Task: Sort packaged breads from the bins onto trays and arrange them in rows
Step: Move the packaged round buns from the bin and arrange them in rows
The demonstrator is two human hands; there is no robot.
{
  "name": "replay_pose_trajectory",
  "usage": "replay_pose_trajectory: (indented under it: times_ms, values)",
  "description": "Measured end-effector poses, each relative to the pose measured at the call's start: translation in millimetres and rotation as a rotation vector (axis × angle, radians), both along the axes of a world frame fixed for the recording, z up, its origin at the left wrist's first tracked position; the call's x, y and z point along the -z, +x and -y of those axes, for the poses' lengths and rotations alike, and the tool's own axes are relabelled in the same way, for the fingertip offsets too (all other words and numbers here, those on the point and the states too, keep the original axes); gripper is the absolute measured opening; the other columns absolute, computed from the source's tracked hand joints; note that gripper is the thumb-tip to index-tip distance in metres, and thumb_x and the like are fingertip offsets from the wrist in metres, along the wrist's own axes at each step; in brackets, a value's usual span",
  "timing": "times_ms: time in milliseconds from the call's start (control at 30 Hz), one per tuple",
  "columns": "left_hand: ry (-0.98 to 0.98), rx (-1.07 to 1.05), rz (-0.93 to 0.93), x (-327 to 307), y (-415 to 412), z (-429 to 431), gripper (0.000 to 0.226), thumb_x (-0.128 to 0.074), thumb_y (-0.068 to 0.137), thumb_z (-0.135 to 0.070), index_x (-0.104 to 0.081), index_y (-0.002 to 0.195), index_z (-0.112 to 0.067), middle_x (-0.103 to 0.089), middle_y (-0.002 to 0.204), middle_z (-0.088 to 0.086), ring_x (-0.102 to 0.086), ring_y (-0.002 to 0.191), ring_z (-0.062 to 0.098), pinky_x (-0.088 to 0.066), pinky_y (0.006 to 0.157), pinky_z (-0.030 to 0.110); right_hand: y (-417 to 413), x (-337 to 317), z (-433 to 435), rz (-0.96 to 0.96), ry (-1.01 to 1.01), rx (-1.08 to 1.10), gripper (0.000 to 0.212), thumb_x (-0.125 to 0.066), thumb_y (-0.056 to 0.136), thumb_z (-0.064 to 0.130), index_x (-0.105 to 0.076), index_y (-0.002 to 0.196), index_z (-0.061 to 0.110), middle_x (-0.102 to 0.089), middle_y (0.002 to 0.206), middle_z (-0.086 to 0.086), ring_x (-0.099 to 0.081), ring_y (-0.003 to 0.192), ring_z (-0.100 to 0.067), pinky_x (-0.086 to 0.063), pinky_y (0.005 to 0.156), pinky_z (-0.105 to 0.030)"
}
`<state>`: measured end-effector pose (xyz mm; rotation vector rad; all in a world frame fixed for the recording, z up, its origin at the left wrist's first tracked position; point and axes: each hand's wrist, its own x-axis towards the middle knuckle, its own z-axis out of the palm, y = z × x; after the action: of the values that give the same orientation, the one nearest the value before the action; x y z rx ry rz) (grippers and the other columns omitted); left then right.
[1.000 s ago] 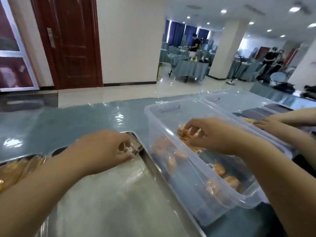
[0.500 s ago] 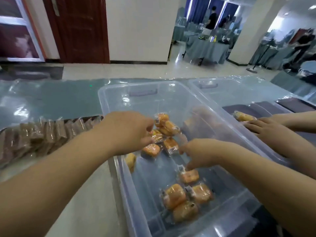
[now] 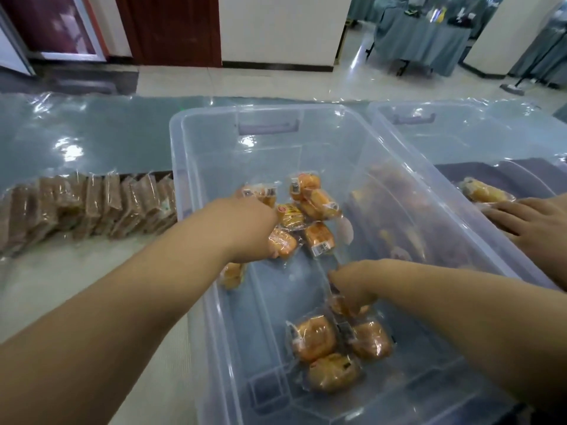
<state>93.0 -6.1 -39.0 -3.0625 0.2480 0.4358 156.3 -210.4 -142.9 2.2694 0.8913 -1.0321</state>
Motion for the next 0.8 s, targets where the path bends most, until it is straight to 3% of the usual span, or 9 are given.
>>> replay_pose_trajectory:
  times_ms: [100, 200, 333, 433, 600, 733, 800]
  values:
    - [-0.006, -0.008, -0.038, 0.4, 0.1, -0.3, 0.025, -0.056, 0.088, -0.047, -0.054, 0.092, -0.022, -0.047, 0.09, 0.0, -0.043, 0.08, 0.019, -0.037, 0.067, 0.03, 0.8, 7.2, -2.7, 0.089, -0.01, -0.084, 0.034, -0.067, 0.084, 0.02, -0.059, 0.115, 0.013, -0.063, 0.106, -0.007, -0.061, 0.091, -0.025, -0.046, 0.072, -0.032]
    - [-0.008, -0.001, -0.049, -0.1, 0.9, 0.0, 0.026, -0.055, 0.088, -0.047, -0.054, 0.089, -0.021, -0.052, 0.089, 0.0, -0.046, 0.077, 0.017, -0.035, 0.062, 0.029, 7.2, 2.7, -7.2, 0.093, 0.016, -0.04, 0.026, -0.065, 0.084, 0.023, -0.062, 0.109, 0.014, -0.062, 0.102, -0.005, -0.058, 0.086, -0.023, -0.047, 0.072, -0.031]
    - [-0.027, 0.006, -0.062, -0.3, -0.6, 0.1, 0.026, -0.055, 0.088, -0.048, -0.052, 0.085, -0.022, -0.058, 0.089, -0.001, -0.05, 0.074, 0.014, -0.031, 0.052, 0.025, 16.7, -24.6, -17.1, 0.091, 0.184, 0.082, 0.048, -0.067, 0.083, 0.038, -0.054, 0.123, 0.013, -0.058, 0.114, -0.005, -0.054, 0.099, -0.023, -0.038, 0.078, -0.028]
    - [-0.012, 0.008, -0.081, -0.2, -1.2, -0.8, 0.027, -0.055, 0.088, -0.049, -0.051, 0.084, -0.022, -0.055, 0.083, -0.003, -0.049, 0.073, 0.014, -0.032, 0.053, 0.025, 16.0, -43.0, -24.9, -0.069, 0.339, 0.263, 0.055, -0.072, 0.081, 0.035, -0.048, 0.127, 0.015, -0.055, 0.116, -0.001, -0.053, 0.103, -0.02, -0.043, 0.085, -0.028]
    - [0.027, 0.017, -0.093, -1.3, -0.9, -0.4, 0.027, -0.055, 0.088, -0.048, -0.044, 0.082, -0.025, -0.04, 0.07, -0.008, -0.045, 0.075, 0.016, -0.037, 0.062, 0.028, -8.3, -31.1, -35.0, -0.272, 0.257, 0.15, 0.067, -0.077, 0.075, 0.032, -0.046, 0.132, 0.015, -0.048, 0.131, -0.004, -0.048, 0.118, -0.026, -0.044, 0.101, -0.041]
    - [0.06, 0.018, -0.112, 1.8, 1.4, -1.9, 0.028, -0.055, 0.088, -0.049, -0.046, 0.083, -0.023, -0.042, 0.071, -0.008, -0.046, 0.074, 0.016, -0.035, 0.059, 0.028, -33.6, -7.2, -42.6, -0.365, 0.219, 0.072, 0.06, -0.08, 0.072, 0.031, -0.048, 0.12, 0.017, -0.045, 0.123, -0.005, -0.049, 0.108, -0.027, -0.05, 0.089, -0.041]
    - [0.069, 0.014, -0.118, 2.6, 1.7, -2.5, 0.029, -0.056, 0.087, -0.049, -0.046, 0.083, -0.023, -0.042, 0.071, -0.007, -0.046, 0.073, 0.016, -0.033, 0.056, 0.028, -36.1, -8.1, -44.6, -0.382, 0.232, 0.112, 0.068, -0.081, 0.071, 0.026, -0.041, 0.125, 0.019, -0.042, 0.126, -0.005, -0.048, 0.11, -0.028, -0.05, 0.082, -0.037]
